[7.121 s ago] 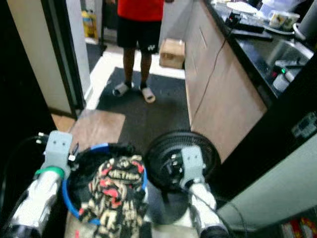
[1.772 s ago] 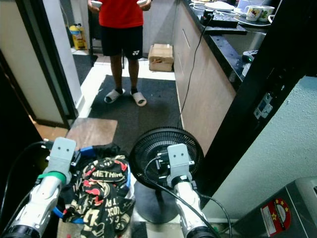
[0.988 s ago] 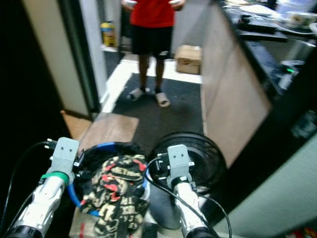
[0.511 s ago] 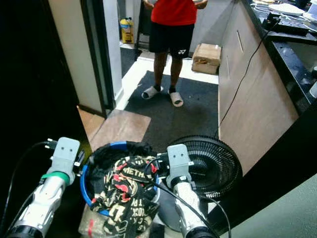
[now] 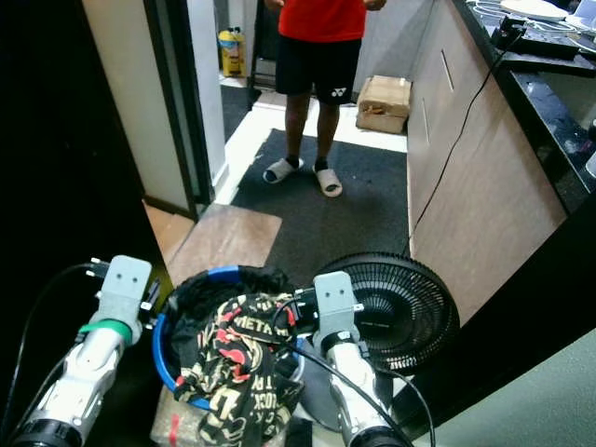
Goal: Clothes washing
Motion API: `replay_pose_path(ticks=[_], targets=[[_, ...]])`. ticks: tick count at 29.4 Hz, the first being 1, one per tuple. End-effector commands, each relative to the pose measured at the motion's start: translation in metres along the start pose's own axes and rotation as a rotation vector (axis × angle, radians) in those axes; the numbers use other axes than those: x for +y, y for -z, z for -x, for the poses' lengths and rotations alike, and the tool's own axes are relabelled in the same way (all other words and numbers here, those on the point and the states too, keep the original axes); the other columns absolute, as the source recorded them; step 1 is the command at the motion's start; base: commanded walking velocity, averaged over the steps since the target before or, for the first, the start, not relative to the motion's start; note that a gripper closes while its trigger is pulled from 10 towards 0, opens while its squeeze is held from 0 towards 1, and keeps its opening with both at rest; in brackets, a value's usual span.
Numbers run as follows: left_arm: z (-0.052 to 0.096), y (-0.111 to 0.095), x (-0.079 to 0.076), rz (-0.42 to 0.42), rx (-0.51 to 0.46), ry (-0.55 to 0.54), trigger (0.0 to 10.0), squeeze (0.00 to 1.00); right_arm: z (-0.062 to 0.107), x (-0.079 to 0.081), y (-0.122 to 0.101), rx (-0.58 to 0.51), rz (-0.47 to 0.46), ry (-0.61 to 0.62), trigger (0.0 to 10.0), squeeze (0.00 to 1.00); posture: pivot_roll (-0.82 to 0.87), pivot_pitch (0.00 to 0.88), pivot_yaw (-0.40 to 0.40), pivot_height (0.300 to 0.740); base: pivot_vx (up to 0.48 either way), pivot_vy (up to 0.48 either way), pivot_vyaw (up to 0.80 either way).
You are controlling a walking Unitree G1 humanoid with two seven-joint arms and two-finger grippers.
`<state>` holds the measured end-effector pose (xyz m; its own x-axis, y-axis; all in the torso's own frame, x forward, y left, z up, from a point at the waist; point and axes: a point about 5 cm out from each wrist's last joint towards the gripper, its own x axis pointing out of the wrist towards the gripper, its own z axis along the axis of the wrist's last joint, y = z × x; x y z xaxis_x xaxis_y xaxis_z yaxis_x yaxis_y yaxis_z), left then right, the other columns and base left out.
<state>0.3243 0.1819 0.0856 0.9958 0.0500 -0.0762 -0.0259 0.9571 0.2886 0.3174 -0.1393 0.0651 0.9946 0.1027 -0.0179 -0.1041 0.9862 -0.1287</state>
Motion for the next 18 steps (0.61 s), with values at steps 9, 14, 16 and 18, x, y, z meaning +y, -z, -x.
replay_pose_path(ticks=[9,14,16,18], targets=[[0.0005,0.0041,-0.0002,0.011,0.012,-0.005,10.0,0.00,0.0006,0.0000,0.0013,0.003,-0.009,-0.001,10.0,0.00,0.06,0.029,0.004,0.740,0.000,0.000,0.00],[-0.0002,0.0036,-0.0008,0.011,0.012,-0.003,10.0,0.00,0.0013,0.0011,0.0021,0.006,-0.010,-0.004,10.0,0.00,0.06,0.032,0.005,0.740,0.000,0.000,0.00],[-0.0004,0.0035,-0.0011,0.015,0.014,-0.004,10.0,0.00,0.0016,0.0011,0.0024,0.007,-0.010,-0.004,10.0,0.00,0.06,0.034,0.006,0.740,0.000,0.000,0.00],[-0.0006,0.0034,-0.0012,0.019,0.016,-0.005,10.0,0.00,0.0018,0.0006,0.0031,0.011,-0.011,-0.002,10.0,0.00,0.06,0.034,0.005,0.740,0.000,0.000,0.00]])
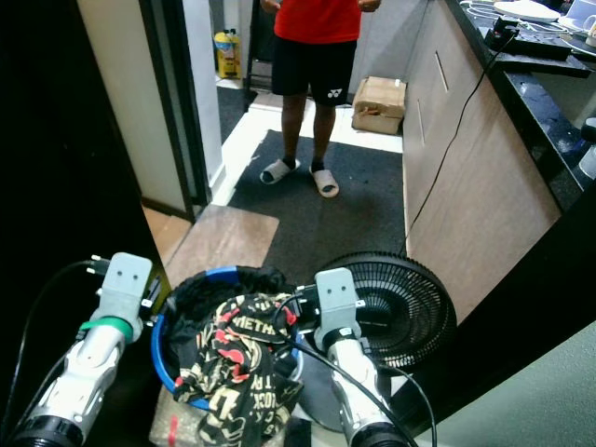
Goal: Clothes washing
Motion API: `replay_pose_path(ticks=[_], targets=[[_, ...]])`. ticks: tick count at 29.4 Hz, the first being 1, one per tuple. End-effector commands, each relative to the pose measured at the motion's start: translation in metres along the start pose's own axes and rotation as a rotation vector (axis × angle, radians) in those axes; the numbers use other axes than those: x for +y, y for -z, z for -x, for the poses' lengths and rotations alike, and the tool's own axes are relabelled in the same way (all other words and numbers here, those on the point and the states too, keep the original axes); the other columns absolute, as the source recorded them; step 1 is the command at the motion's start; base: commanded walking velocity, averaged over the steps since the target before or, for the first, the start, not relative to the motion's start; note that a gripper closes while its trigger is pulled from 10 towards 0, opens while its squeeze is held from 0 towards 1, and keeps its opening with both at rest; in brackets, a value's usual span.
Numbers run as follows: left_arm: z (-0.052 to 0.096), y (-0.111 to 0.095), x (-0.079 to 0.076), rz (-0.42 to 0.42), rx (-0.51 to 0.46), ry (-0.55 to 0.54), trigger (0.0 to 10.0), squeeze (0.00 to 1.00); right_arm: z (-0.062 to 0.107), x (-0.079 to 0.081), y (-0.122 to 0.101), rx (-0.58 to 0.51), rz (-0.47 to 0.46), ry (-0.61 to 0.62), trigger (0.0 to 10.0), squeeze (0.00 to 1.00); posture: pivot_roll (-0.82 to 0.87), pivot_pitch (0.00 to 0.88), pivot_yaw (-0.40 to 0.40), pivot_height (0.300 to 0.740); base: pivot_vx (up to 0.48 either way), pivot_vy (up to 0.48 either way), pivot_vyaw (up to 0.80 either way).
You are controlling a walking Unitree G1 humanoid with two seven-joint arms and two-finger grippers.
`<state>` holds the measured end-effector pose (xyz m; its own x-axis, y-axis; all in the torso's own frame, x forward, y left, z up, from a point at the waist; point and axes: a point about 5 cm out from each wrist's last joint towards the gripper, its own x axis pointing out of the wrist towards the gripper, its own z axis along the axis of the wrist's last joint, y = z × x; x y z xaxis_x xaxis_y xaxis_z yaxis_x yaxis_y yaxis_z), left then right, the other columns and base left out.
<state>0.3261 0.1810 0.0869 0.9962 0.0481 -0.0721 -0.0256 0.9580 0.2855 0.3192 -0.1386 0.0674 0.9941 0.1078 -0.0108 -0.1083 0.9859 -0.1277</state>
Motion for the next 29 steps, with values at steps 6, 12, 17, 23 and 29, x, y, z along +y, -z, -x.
replay_pose_path(ticks=[6,12,17,23,29], targets=[[0.0010,0.0050,0.0003,0.020,0.022,-0.012,10.0,0.00,0.0033,0.0003,0.0057,0.020,-0.011,0.001,10.0,0.00,0.06,0.034,0.004,0.740,0.000,0.000,0.00],[0.0011,0.0053,0.0007,0.026,0.023,-0.015,10.0,0.00,0.0032,0.0007,0.0059,0.021,-0.012,0.000,10.0,0.00,0.06,0.034,0.004,0.740,0.000,0.000,0.00],[0.0008,0.0052,0.0022,0.021,0.021,-0.016,10.0,0.00,0.0032,0.0014,0.0063,0.023,-0.012,0.000,10.0,0.00,0.06,0.034,0.004,0.740,0.000,0.228,0.00],[0.0010,0.0044,0.0000,0.019,0.015,-0.010,10.0,0.00,0.0035,0.0010,0.0063,0.022,-0.012,0.000,10.0,0.00,0.06,0.036,0.006,0.740,0.000,0.000,0.00],[0.0008,0.0041,-0.0007,0.020,0.014,-0.008,10.0,0.00,0.0037,0.0007,0.0066,0.024,-0.012,0.001,10.0,0.00,0.06,0.037,0.006,0.740,0.000,0.000,0.00]])
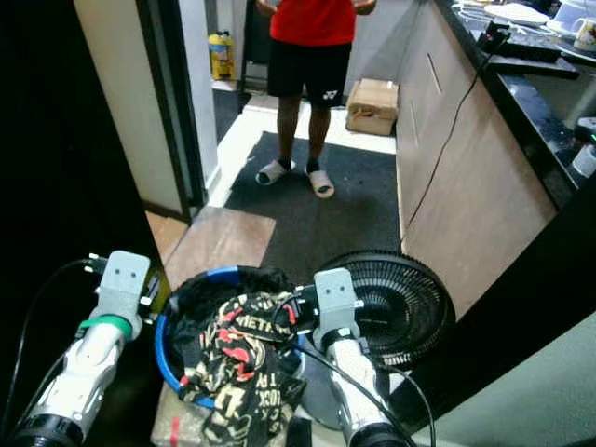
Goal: Clothes washing
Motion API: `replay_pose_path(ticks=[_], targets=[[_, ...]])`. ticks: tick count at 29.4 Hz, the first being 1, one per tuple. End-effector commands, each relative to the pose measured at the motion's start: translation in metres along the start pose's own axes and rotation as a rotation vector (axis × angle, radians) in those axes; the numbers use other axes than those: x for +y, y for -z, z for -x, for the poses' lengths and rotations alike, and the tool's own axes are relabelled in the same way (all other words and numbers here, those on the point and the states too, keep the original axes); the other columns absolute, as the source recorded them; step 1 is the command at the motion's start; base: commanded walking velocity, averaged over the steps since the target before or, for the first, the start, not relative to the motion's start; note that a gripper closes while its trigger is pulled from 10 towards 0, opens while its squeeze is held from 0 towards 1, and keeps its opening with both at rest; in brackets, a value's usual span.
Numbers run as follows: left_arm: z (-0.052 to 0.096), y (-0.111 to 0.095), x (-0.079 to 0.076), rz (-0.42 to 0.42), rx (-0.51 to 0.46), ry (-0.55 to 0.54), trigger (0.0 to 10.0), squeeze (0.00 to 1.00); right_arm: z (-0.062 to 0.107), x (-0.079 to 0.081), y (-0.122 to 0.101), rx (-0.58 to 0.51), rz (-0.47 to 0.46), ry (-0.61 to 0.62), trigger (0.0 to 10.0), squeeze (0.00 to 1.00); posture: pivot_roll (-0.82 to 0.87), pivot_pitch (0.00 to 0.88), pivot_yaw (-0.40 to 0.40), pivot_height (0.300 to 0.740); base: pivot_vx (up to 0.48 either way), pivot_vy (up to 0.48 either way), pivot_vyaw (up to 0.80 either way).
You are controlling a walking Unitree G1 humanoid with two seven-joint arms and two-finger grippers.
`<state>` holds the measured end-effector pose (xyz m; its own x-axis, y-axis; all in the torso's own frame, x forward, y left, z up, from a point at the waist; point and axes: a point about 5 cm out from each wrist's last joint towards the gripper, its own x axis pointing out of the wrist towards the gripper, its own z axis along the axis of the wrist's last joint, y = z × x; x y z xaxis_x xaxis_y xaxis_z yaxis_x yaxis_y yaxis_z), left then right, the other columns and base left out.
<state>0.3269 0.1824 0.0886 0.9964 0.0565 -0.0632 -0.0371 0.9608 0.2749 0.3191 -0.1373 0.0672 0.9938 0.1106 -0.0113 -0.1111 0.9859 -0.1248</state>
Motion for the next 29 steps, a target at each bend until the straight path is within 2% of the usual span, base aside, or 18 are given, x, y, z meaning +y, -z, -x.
replay_pose_path(ticks=[1,7,16,29], targets=[[0.0013,0.0053,-0.0026,0.011,0.020,0.002,10.0,0.00,0.0037,-0.0007,0.0067,0.024,-0.008,0.005,10.0,0.00,0.06,0.036,0.006,0.740,0.000,0.000,0.00],[0.0014,0.0060,-0.0025,0.028,0.028,-0.003,10.0,0.00,0.0037,-0.0010,0.0068,0.024,-0.008,0.006,10.0,0.00,0.06,0.036,0.007,0.740,0.000,0.000,0.00],[0.0011,0.0069,-0.0006,0.031,0.033,-0.010,10.0,0.00,0.0039,-0.0006,0.0070,0.024,-0.009,0.004,10.0,0.00,0.06,0.035,0.006,0.740,0.000,0.437,0.00],[0.0004,0.0057,-0.0030,0.016,0.025,0.000,10.0,0.00,0.0041,-0.0022,0.0070,0.024,-0.006,0.009,10.0,0.00,0.05,0.034,0.009,0.740,0.000,0.000,0.00]])
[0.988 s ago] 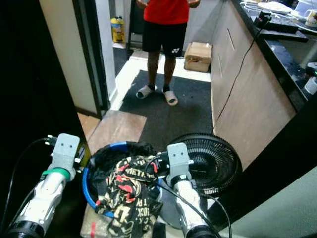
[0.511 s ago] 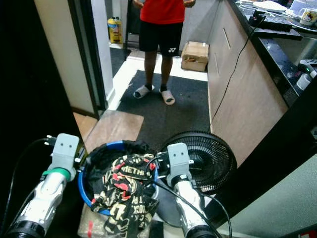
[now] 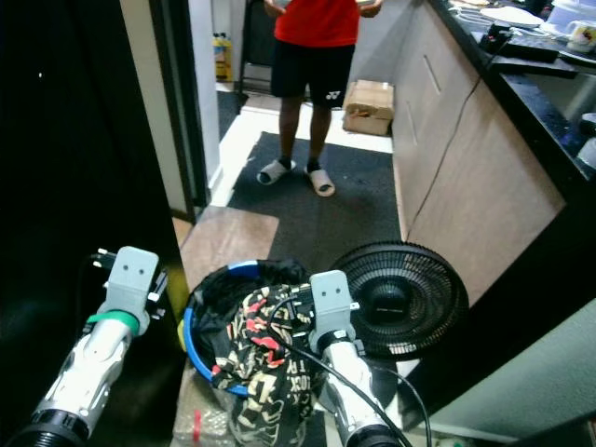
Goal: Clothes washing
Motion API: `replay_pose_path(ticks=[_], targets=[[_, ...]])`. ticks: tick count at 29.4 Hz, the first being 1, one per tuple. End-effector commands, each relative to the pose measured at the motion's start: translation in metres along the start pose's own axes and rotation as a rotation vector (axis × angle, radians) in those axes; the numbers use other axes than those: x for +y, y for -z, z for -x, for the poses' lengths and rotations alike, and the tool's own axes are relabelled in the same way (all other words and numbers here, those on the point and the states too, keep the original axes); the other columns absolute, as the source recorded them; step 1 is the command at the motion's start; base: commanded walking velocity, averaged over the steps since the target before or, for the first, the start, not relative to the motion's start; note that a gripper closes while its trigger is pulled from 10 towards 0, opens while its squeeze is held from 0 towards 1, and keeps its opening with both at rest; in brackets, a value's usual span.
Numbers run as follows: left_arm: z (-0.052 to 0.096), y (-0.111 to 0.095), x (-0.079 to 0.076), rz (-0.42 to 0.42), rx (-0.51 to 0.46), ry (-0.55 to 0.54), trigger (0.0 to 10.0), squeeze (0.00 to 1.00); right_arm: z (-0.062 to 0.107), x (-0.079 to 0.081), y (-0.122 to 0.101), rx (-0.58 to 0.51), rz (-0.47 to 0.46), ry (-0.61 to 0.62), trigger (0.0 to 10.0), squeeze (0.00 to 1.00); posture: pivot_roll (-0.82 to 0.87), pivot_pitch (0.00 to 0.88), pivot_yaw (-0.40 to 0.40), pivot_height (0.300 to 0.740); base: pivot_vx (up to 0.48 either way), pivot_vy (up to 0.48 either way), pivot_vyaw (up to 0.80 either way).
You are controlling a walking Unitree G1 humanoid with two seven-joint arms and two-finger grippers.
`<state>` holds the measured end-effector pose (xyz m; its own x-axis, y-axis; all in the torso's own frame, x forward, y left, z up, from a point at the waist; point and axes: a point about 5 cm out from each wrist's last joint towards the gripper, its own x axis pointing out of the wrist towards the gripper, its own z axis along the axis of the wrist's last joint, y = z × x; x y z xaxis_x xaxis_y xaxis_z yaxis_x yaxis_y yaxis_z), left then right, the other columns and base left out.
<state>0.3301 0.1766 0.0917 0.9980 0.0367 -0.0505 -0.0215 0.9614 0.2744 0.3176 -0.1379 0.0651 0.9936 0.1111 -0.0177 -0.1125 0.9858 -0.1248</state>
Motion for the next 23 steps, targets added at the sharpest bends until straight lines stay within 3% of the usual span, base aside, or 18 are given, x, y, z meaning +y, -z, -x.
replay_pose_path(ticks=[1,12,17,18,23], targets=[[0.003,0.010,0.002,0.017,0.043,-0.015,10.0,0.00,0.003,-0.002,0.005,0.018,-0.006,0.010,10.0,0.00,0.05,0.034,0.009,0.740,0.000,0.000,0.00],[0.004,0.012,-0.007,0.012,0.048,0.020,10.0,0.00,0.002,-0.005,0.004,0.009,0.030,0.010,10.0,0.00,0.05,0.035,0.010,0.740,0.000,0.000,0.00],[0.004,0.020,-0.024,-0.011,0.080,0.076,10.0,0.00,0.000,-0.014,0.006,0.028,0.085,0.036,10.0,0.00,0.07,0.059,0.002,0.740,0.000,0.000,0.00],[0.004,0.022,-0.039,-0.018,0.094,0.117,10.0,0.00,0.001,-0.016,0.011,0.051,0.143,0.042,10.0,0.00,0.07,0.073,0.001,0.740,0.000,0.000,0.00],[0.004,0.022,-0.045,-0.022,0.098,0.134,10.0,0.00,0.001,-0.016,0.012,0.057,0.163,0.040,10.0,0.00,0.07,0.082,0.000,0.740,0.000,0.000,0.00]])
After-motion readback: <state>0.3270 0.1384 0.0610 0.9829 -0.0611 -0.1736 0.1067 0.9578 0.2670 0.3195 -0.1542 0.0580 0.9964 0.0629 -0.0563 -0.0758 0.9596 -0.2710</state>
